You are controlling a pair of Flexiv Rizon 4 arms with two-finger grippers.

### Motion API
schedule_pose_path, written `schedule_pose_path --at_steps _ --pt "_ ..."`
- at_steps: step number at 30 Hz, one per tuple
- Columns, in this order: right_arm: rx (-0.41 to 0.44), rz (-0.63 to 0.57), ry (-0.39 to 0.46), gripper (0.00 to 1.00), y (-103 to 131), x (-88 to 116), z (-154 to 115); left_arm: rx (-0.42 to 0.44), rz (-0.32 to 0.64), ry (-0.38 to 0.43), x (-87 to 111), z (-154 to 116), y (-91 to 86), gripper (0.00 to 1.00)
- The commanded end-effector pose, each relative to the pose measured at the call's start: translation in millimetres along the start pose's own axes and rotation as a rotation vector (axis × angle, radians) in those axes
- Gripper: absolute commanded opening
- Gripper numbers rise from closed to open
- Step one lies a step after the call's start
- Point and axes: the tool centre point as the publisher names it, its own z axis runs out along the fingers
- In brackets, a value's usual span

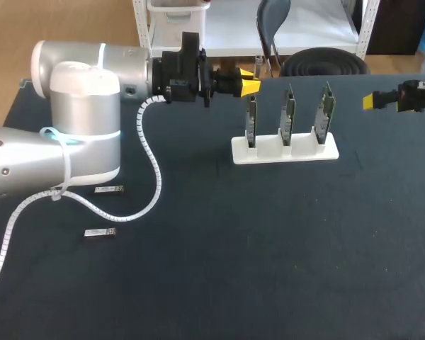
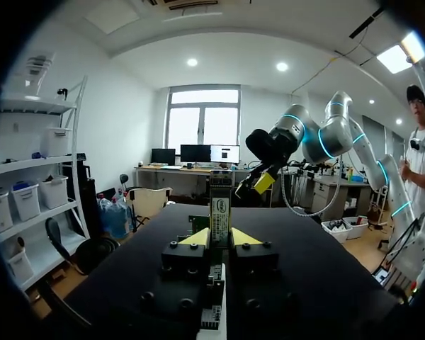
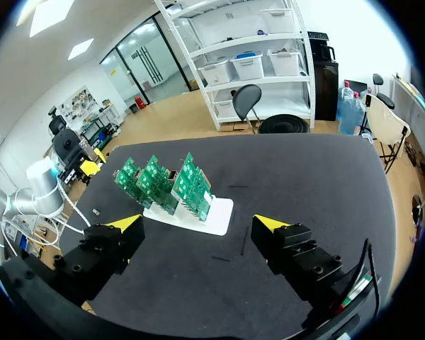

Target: Pick up the optical module with the left hand, and insert it into the network port with the right hand.

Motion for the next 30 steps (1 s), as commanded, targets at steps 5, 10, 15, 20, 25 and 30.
schedule_pose_path --at_steps 5,10,15,20,25,30 --pt "0.0 0.0 0.0 1.0 0 0 0 -0.021 -0.023 -0.005 3.0 0 -1.8 0.0" --pt "0.0 0.0 0.0 1.0 0 0 0 -0.021 -0.023 -0.005 3.0 0 -1.8 0.0" --pt "-0.027 -0.022 -0.009 1.0 0 -2 -1 -0.021 -0.023 -0.005 3.0 0 -1.8 0.0" --pt "-0.156 -0.169 0.006 1.0 -1 -19 -2 -0.021 -0.023 -0.005 3.0 0 -1.8 0.0" --pt "-0.304 -0.368 0.041 1.0 6 -37 1 -0.021 -0.023 -0.005 3.0 0 -1.8 0.0" --pt "-0.43 -0.514 0.08 1.0 17 -54 7 -0.021 -0.023 -0.005 3.0 0 -1.8 0.0"
